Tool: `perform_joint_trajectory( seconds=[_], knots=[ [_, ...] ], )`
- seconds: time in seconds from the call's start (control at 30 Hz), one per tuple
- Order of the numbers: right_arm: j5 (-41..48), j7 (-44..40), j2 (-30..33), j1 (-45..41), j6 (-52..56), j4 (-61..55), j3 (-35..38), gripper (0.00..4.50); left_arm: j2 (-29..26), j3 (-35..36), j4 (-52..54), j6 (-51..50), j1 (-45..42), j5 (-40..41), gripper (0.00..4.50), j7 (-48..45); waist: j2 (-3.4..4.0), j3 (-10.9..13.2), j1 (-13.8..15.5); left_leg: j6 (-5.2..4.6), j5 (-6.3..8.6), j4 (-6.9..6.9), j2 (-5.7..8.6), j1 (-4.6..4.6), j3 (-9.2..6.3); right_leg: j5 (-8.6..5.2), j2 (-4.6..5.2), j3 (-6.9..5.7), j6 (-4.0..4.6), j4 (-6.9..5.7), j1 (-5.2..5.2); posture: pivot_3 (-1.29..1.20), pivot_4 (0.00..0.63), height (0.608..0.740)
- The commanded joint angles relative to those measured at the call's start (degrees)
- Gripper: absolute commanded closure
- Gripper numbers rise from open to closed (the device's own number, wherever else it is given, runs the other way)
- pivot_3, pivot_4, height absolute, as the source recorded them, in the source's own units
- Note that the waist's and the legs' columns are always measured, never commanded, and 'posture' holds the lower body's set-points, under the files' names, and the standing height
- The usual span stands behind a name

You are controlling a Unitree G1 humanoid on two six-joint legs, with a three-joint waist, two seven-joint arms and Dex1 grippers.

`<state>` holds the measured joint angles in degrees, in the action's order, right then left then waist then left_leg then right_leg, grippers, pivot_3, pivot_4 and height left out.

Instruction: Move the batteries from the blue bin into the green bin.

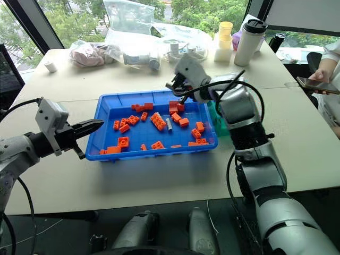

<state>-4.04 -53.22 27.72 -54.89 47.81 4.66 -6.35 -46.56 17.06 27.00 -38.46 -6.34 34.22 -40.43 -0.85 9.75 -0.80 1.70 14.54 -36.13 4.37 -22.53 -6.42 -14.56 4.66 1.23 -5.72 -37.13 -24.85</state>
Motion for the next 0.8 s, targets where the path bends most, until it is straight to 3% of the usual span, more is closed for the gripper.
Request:
perform_joint_trajectory(
  seconds=[0.03, 0.17, 0.4, 0.43, 0.67, 0.8],
  knots=[
    [1.19, 1.26, 6.18, 4.13, 7.65, -8.22, 3.93, 4.46, 0.34, -1.75, -1.83, 2.71, -2.92, -1.25, 4.5, -1.17, 0.0, 0.0, 0.0, 0.0, 0.0, 0.0, 0.0, 0.0, 0.02, 0.0, 0.0, 0.0, 0.0, 0.01, 0.0, 0.0, 0.15, 0.74],
    [1.07, 5.3, 10.09, 8.46, 10.01, -9.0, 5.26, 4.46, 0.91, -4.49, -4.76, 4.47, -5.85, -2.44, 4.5, -2.59, 0.01, 0.0, -0.31, -0.01, 0.0, 0.0, -0.01, 0.04, 0.15, 0.0, 0.02, 0.08, 0.0, 0.0, 0.02, 0.0, 0.15, 0.74],
    [1.57, 10.49, 10.42, 11.27, 8.55, -5.97, 5.08, 4.46, 1.26, -6.15, -6.75, 5.86, -7.92, -3.63, 4.5, -3.78, 0.01, 0.01, -0.12, -0.02, 0.0, -0.01, -0.04, 0.04, 0.18, 0.0, 0.01, 0.11, 0.0, -0.01, 0.0, 0.0, 0.15, 0.74],
    [1.84, 10.88, 10.25, 11.18, 8.36, -5.32, 5.17, 3.45, 1.27, -6.13, -6.71, 5.88, -7.84, -3.69, 4.5, -3.89, 0.01, 0.01, -0.06, -0.02, 0.0, -0.02, -0.03, 0.04, 0.18, 0.0, 0.01, 0.11, 0.0, -0.01, 0.01, 0.0, 0.15, 0.74],
    [2.25, 11.11, 12.93, 9.05, 5.63, -6.49, 3.62, 0.07, 1.47, -5.52, -5.47, 5.25, -6.99, -3.68, 4.5, -3.49, 0.01, 0.01, -0.05, -0.02, 0.0, -0.02, -0.03, 0.04, 0.18, 0.0, 0.01, 0.1, 0.0, 0.0, 0.02, 0.0, 0.15, 0.74],
    [6.57, 9.49, 10.46, 5.17, 7.77, -11.02, 3.55, 0.02, 1.04, -4.79, -5.0, 4.91, -6.49, -3.36, 4.5, -3.53, 0.02, 0.01, -0.49, -0.02, 0.0, 0.0, -0.05, 0.05, 0.18, 0.0, -0.02, 0.1, 0.0, -0.01, 0.01, 0.0, 0.15, 0.74]
  ],
)
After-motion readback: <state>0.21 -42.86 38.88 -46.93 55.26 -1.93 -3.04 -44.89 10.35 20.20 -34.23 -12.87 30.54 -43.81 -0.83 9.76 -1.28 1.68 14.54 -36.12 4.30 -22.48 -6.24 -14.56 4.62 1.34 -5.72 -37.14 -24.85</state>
